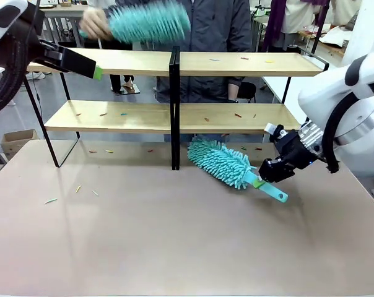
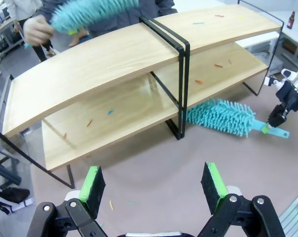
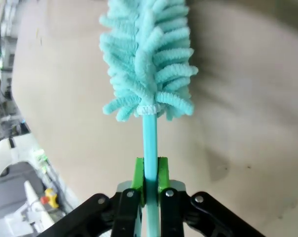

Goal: Clean the shelves.
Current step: Clean a randomly selected level of the Shelf with the Duster.

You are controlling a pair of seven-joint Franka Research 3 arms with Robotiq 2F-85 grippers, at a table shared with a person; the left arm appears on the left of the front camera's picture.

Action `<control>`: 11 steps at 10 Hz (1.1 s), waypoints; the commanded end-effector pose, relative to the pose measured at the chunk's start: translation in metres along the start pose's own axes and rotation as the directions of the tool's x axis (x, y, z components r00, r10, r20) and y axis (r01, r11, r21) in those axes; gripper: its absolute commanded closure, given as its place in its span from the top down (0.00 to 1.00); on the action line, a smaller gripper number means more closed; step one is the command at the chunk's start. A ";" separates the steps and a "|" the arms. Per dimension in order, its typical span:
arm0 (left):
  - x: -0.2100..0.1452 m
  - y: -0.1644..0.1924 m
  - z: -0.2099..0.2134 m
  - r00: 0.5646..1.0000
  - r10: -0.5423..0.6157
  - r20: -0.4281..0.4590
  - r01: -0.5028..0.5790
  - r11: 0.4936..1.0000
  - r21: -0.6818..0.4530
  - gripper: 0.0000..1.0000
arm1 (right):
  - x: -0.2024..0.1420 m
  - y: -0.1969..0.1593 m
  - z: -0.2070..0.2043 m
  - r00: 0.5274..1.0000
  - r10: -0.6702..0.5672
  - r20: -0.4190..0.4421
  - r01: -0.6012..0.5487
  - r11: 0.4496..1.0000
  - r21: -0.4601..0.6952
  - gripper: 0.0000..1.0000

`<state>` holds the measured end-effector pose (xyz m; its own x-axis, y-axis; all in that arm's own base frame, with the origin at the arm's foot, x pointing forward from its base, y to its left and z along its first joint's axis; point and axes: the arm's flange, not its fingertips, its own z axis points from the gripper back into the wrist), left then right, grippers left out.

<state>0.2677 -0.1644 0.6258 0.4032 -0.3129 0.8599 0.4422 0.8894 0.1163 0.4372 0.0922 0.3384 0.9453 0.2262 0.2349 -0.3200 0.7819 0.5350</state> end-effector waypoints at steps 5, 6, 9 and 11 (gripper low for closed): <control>-0.003 0.000 -0.001 1.000 -0.001 0.007 0.001 1.000 -0.001 1.00 | -0.022 -0.019 0.033 0.914 -0.369 0.168 0.397 0.899 -0.186 0.12; -0.003 0.000 -0.001 1.000 -0.001 0.007 0.001 1.000 -0.001 1.00 | -0.027 -0.022 0.042 0.873 -0.418 0.249 0.473 0.852 -0.226 0.12; -0.003 0.000 -0.001 1.000 -0.001 0.007 0.001 1.000 -0.001 1.00 | -0.038 -0.027 0.050 0.739 -0.575 0.350 0.670 0.684 -0.289 0.12; -0.003 0.000 -0.001 1.000 -0.001 0.007 0.001 1.000 -0.001 1.00 | -0.036 -0.016 0.052 0.779 -0.483 0.400 0.605 0.748 -0.275 0.12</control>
<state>0.2676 -0.1645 0.6259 0.4029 -0.3130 0.8601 0.4423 0.8893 0.1164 0.4323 0.0370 0.3561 0.8741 -0.4406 0.2046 0.3655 0.8740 0.3203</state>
